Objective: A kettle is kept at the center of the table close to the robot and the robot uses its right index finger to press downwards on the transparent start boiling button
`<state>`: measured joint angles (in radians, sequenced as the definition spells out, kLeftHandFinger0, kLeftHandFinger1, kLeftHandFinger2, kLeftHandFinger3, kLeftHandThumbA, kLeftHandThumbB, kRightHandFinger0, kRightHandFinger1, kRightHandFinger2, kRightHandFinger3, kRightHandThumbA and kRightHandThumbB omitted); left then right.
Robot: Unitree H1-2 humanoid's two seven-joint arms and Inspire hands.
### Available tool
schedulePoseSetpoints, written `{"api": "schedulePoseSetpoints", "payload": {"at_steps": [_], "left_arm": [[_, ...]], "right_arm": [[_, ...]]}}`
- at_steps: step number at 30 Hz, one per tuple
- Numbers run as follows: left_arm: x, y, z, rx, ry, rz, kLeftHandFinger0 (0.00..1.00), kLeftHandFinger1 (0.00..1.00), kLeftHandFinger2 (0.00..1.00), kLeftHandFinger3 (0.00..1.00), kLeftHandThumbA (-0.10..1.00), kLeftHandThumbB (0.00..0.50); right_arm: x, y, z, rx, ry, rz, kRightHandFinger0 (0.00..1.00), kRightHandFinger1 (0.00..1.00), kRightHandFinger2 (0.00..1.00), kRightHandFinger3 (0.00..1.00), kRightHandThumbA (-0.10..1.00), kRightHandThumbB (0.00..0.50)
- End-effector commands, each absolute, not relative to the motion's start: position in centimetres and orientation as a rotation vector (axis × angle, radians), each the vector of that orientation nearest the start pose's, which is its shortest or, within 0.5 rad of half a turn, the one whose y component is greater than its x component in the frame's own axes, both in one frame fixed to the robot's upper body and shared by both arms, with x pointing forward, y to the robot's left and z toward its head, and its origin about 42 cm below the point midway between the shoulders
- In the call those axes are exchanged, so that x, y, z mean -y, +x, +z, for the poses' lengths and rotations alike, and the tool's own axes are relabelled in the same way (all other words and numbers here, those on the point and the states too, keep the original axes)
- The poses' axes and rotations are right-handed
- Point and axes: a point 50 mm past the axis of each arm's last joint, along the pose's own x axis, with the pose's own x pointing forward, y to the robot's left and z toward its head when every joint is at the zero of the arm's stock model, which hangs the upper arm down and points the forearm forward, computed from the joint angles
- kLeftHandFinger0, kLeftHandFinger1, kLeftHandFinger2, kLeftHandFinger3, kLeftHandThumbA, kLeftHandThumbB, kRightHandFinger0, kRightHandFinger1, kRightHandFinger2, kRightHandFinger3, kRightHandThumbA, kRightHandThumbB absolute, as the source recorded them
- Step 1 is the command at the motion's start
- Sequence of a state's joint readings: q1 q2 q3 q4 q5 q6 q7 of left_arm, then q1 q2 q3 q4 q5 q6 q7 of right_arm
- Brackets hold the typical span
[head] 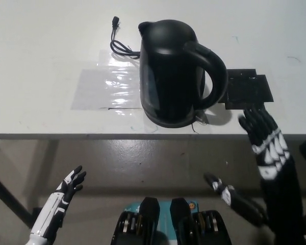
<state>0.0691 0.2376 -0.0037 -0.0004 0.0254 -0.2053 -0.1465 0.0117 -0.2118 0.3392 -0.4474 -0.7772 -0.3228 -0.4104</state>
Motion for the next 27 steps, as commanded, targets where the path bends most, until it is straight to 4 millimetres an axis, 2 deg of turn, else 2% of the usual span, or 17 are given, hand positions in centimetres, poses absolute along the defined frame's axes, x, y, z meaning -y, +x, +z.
{"api": "schedulePoseSetpoints", "payload": {"at_steps": [1,4,5,6,7,10,11,13,15,16,20,27], "left_arm": [[-28.4,25.6,10.4,0.150,0.281,-0.186,1.00,1.00,1.00,1.00,1.00,0.338],[-28.3,25.4,10.1,0.150,0.274,-0.184,1.00,1.00,1.00,1.00,1.00,0.319],[-28.3,25.4,10.1,0.151,0.274,-0.183,1.00,1.00,1.00,1.00,1.00,0.319],[-28.3,25.4,10.1,0.152,0.275,-0.183,1.00,1.00,1.00,1.00,1.00,0.321],[-28.3,25.4,10.1,0.150,0.274,-0.184,1.00,1.00,1.00,1.00,1.00,0.327],[-28.3,25.3,10.2,0.142,0.277,-0.184,1.00,1.00,1.00,1.00,1.00,0.337],[-28.4,25.4,10.1,0.144,0.279,-0.182,1.00,1.00,1.00,1.00,1.00,0.348],[-28.4,25.3,10.0,0.144,0.279,-0.182,1.00,1.00,1.00,1.00,1.00,0.351],[-28.3,25.3,9.9,0.139,0.274,-0.180,1.00,1.00,1.00,1.00,1.00,0.358],[-28.3,25.2,9.9,0.139,0.273,-0.181,1.00,1.00,1.00,1.00,1.00,0.352],[-28.5,25.5,10.1,0.139,0.277,-0.173,1.00,1.00,1.00,1.00,1.00,0.358],[-28.3,25.7,10.1,0.140,0.271,-0.174,1.00,1.00,1.00,1.00,1.00,0.344]], "right_arm": [[19.6,18.8,20.9,1.011,-0.585,-0.027,1.00,1.00,1.00,1.00,1.00,0.298],[21.5,18.4,17.6,0.866,-0.630,-0.050,1.00,1.00,1.00,1.00,1.00,0.289],[21.7,18.4,17.3,0.848,-0.629,-0.050,1.00,1.00,1.00,1.00,1.00,0.288],[22.0,18.5,16.8,0.830,-0.630,-0.054,1.00,1.00,1.00,1.00,1.00,0.277],[22.7,19.1,15.4,0.796,-0.654,-0.064,1.00,1.00,1.00,1.00,1.00,0.258],[23.4,20.3,13.0,0.715,-0.639,-0.065,1.00,1.00,1.00,1.00,1.00,0.301],[23.6,21.3,11.2,0.661,-0.638,-0.073,1.00,1.00,1.00,1.00,1.00,0.318],[23.7,21.7,10.0,0.631,-0.640,-0.073,1.00,1.00,1.00,1.00,1.00,0.310],[24.0,22.6,8.0,0.571,-0.660,-0.053,1.00,1.00,1.00,1.00,1.00,0.314],[24.1,22.9,7.2,0.539,-0.677,-0.041,1.00,1.00,1.00,1.00,1.00,0.329],[23.8,23.9,6.2,0.509,-0.675,-0.036,1.00,1.00,1.00,1.00,1.00,0.333],[23.8,24.1,5.5,0.472,-0.660,-0.022,1.00,1.00,1.00,1.00,1.00,0.328]]}}
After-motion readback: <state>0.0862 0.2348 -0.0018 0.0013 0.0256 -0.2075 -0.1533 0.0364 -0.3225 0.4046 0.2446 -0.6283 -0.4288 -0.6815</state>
